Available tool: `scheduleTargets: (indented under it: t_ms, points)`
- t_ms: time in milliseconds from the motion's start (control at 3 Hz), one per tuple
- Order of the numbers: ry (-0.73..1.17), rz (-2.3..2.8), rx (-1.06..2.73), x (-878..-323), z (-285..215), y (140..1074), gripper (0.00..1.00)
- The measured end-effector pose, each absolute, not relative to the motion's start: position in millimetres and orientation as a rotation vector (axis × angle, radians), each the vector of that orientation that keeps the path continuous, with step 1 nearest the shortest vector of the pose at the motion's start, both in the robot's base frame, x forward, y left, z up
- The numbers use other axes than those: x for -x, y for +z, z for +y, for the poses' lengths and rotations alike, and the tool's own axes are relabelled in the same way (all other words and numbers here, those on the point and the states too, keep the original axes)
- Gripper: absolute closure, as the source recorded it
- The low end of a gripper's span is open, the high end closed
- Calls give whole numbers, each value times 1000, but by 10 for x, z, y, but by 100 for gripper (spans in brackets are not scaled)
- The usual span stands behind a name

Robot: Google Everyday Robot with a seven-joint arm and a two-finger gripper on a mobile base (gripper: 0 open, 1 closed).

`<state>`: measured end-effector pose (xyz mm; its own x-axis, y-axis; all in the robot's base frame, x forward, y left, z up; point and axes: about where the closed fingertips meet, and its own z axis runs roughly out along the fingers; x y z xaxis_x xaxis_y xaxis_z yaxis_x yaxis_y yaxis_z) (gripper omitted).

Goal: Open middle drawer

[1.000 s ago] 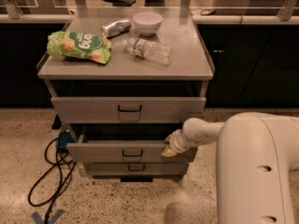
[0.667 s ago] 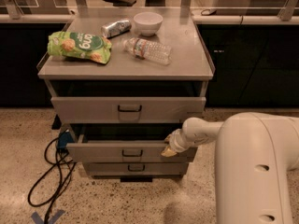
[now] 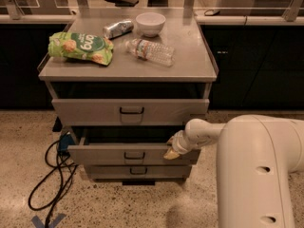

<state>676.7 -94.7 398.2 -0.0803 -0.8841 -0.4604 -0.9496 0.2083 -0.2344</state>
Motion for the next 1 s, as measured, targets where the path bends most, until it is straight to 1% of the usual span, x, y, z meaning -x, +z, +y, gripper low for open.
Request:
scheduleTargets:
  t_ms: [1000]
  points:
    - [155,1967,1705,-6794,-938,3964,100]
